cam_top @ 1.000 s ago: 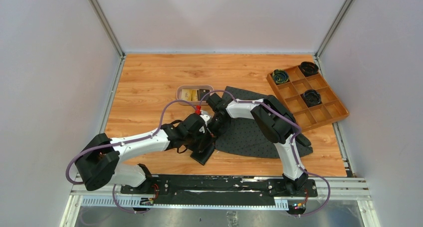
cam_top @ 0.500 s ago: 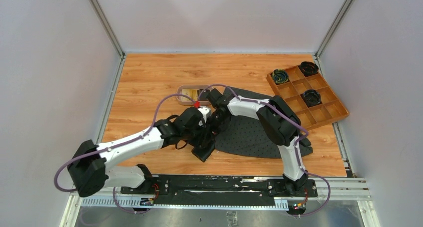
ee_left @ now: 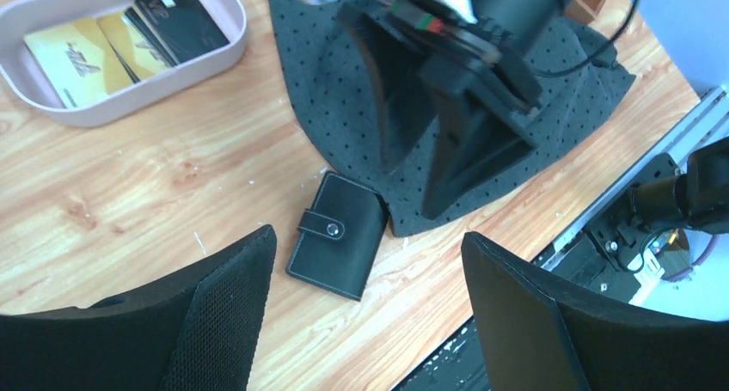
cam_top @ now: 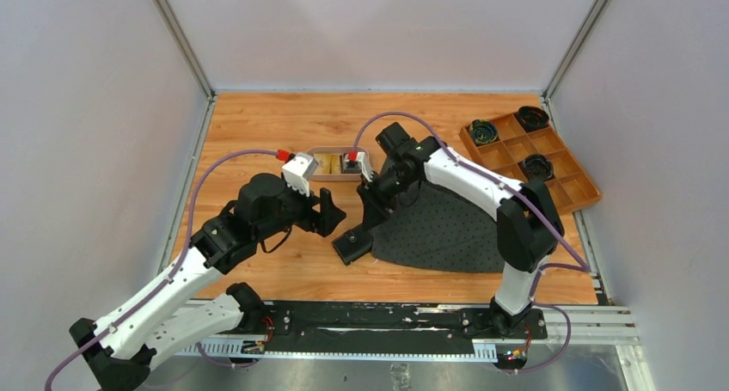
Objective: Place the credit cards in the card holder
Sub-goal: Reset both arms
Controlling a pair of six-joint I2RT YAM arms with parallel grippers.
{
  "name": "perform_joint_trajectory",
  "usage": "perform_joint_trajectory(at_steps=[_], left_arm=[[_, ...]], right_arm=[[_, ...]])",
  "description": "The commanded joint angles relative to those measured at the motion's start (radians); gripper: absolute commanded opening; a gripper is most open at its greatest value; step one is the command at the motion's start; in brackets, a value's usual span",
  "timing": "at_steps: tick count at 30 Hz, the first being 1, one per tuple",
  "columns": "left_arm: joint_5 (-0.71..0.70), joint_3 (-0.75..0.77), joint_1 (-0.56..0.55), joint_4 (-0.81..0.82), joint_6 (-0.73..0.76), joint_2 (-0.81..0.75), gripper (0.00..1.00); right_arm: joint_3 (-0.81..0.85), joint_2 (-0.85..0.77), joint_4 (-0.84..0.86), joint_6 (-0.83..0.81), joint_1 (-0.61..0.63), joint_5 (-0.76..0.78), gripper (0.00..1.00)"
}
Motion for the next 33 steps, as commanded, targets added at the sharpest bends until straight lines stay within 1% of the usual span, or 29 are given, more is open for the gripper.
perform_joint_trajectory(at_steps=[1,2,5,7,8,9,11,12,14,17,19,21,24,28,33], left_arm=[[0.060,0.076,0.030,-0.067,0.077,-0.013,0.84],[0.067,0.084,0.035,-0.075,0.084,-0.019,0.86],[0.060,0.127,0.057,-0.104,0.098,-0.052,0.98],[0.062,0.136,0.087,-0.104,0.105,-0.075,1.00],[0.070,0.137,0.109,-0.102,0.104,-0.080,1.00],[0.087,0.138,0.136,-0.097,0.103,-0.082,1.00],[0.148,0.139,0.213,-0.086,0.101,-0.073,1.00],[0.192,0.142,0.267,-0.079,0.094,-0.066,1.00],[0.296,0.149,0.386,-0.059,0.079,-0.048,1.00],[0.435,0.169,0.557,-0.031,0.045,-0.018,1.00],[0.458,0.199,0.611,-0.049,0.039,0.002,1.00],[0.451,0.245,0.617,-0.096,0.055,0.023,1.00],[0.405,0.306,0.617,-0.168,0.079,0.028,1.00],[0.357,0.329,0.617,-0.177,0.092,-0.011,1.00],[0.363,0.334,0.617,-0.178,0.095,-0.019,1.00]], right_arm=[[0.037,-0.108,-0.141,-0.203,-0.023,0.156,0.53],[0.035,-0.147,-0.142,-0.226,-0.030,0.214,0.53],[0.037,-0.295,-0.140,-0.270,-0.077,0.356,0.53],[0.034,-0.404,-0.123,-0.290,-0.128,0.436,0.55],[0.028,-0.462,-0.108,-0.303,-0.160,0.476,0.60],[0.016,-0.515,-0.078,-0.308,-0.190,0.520,0.69],[-0.020,-0.619,-0.011,-0.281,-0.250,0.600,0.93],[-0.031,-0.660,0.013,-0.258,-0.280,0.615,0.99],[-0.029,-0.727,0.029,-0.189,-0.338,0.612,1.00],[-0.019,-0.782,0.035,-0.093,-0.408,0.554,1.00],[-0.025,-0.802,0.056,-0.017,-0.432,0.567,1.00],[-0.025,-0.810,0.059,0.013,-0.445,0.571,1.00],[-0.023,-0.817,0.050,0.023,-0.466,0.529,1.00],[-0.020,-0.816,0.045,0.082,-0.486,0.464,1.00],[-0.011,-0.820,0.044,0.157,-0.506,0.401,1.00]])
